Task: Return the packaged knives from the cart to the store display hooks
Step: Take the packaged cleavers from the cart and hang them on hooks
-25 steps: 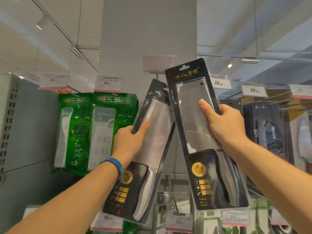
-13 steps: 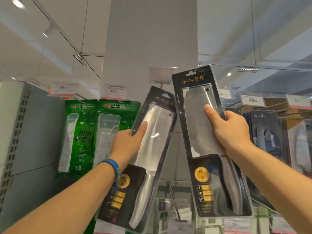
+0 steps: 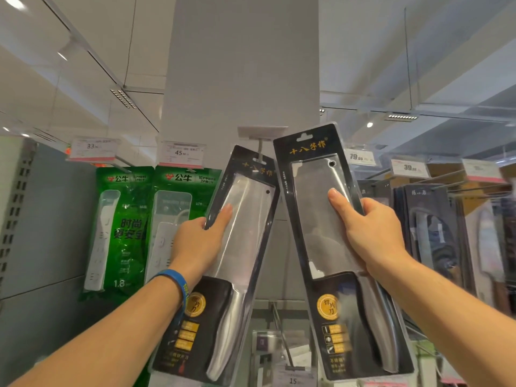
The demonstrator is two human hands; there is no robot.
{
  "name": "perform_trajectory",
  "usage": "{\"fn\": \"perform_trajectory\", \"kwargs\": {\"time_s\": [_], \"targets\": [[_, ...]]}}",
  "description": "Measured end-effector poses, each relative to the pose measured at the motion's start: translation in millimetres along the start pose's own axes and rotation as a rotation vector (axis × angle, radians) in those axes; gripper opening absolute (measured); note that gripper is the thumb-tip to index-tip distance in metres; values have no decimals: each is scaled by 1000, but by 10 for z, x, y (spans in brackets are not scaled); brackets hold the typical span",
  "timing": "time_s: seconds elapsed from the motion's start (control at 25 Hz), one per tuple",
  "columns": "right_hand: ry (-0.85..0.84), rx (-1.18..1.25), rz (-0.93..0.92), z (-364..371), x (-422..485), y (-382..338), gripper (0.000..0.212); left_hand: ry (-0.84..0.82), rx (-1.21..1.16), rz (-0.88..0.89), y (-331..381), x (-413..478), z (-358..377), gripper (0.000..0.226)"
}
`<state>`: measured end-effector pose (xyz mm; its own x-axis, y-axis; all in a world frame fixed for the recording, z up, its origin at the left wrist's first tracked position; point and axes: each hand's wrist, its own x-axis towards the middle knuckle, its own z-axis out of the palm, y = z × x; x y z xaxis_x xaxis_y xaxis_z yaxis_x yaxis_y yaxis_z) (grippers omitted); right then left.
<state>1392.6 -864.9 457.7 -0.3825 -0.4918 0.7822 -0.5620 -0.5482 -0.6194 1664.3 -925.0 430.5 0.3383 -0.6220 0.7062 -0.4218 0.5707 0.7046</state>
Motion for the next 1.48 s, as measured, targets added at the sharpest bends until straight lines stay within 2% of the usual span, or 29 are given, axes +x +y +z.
{"fn": "perform_trajectory", "kwargs": {"time_s": [0.16,0.28,0.44,0.56,0.68,0.8,0.88,0.96,1.04,1.08,1.16,1.2,1.32,1.4,1.48], "targets": [[-16,-9,1,60,-55,24,85,20,-54,16,-61,-20,75,90],[-17,5,12,62,-64,18,88,-20,-67,-38,-92,49,99,78],[3,16,23,74,-105,13,82,-74,-81,-102,-201,117,171,76],[10,10,45,99,-137,-13,76,-107,-82,-154,-263,191,308,89],[-10,-11,65,216,-155,-67,67,-139,-119,-226,-317,227,479,81],[-80,98,184,340,-155,-59,93,-165,-155,-288,-384,218,665,88],[-99,110,196,371,-160,-53,96,-261,-158,-330,-375,249,707,88],[-87,75,177,368,-178,-67,94,-423,-98,-399,-337,314,653,91],[-89,54,171,356,-183,-74,93,-510,-14,-415,-268,350,569,87],[-106,53,173,348,-179,-74,93,-501,52,-368,-213,369,528,82],[-133,47,182,335,-184,-68,91,-337,171,-171,-74,428,448,65],[-136,37,182,335,-187,-54,89,-228,150,-57,49,450,393,62],[-118,46,174,376,-228,-14,80,13,1,344,514,498,218,72],[-83,82,168,432,-271,4,79,75,153,623,796,577,158,71],[-71,117,161,476,-309,1,75,59,344,731,1006,691,102,60]]}}
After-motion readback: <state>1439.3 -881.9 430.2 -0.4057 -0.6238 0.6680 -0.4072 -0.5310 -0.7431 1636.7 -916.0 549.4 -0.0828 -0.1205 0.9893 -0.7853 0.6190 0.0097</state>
